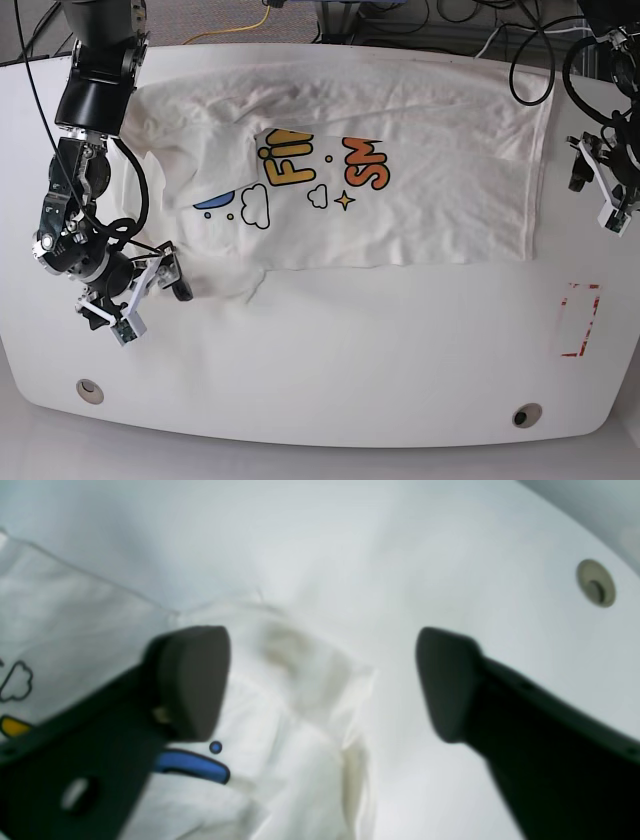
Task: Layout the t-shirt on the table in an organized manner, then fold the t-shirt properly
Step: 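Drag the grasped side edge outward with the right gripper, flattening the shirt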
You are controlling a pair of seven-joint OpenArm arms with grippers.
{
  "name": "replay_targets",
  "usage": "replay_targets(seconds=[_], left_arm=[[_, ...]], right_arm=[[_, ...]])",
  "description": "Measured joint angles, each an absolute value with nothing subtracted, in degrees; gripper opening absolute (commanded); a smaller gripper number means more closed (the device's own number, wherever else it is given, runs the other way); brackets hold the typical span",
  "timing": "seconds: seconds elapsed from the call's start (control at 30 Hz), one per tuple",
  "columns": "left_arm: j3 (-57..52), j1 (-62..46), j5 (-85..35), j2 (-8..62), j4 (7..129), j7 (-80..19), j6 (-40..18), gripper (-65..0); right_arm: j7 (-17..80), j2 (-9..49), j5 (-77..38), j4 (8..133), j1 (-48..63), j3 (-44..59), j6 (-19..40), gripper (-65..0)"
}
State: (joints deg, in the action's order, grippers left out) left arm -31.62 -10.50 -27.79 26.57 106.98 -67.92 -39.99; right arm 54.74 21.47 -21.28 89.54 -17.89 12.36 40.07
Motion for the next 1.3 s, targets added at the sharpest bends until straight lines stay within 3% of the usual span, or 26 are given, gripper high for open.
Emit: replay_targets(seconds=[0.73, 1.03, 1.3], left_arm=[[-32.05, -6.26, -27.38, 24.91, 106.98, -68.1, -39.97, -27.6], [-31.27, 0.95, -27.42, 21.71, 105.71, -67.99, -38.52, -27.6], [-29.12, 5.98, -27.24, 20.36, 99.22, -68.1, -36.01, -27.6]], right_arm=[[55.2, 23.16, -21.21, 94.87, -9.65, 18.24, 40.1, 0.0], [51.55, 21.5, -21.28, 77.95, -17.1, 17.67, 40.05, 0.0], [42.52, 23.2, -21.28, 59.29, -27.79, 9.04, 40.14, 0.0]])
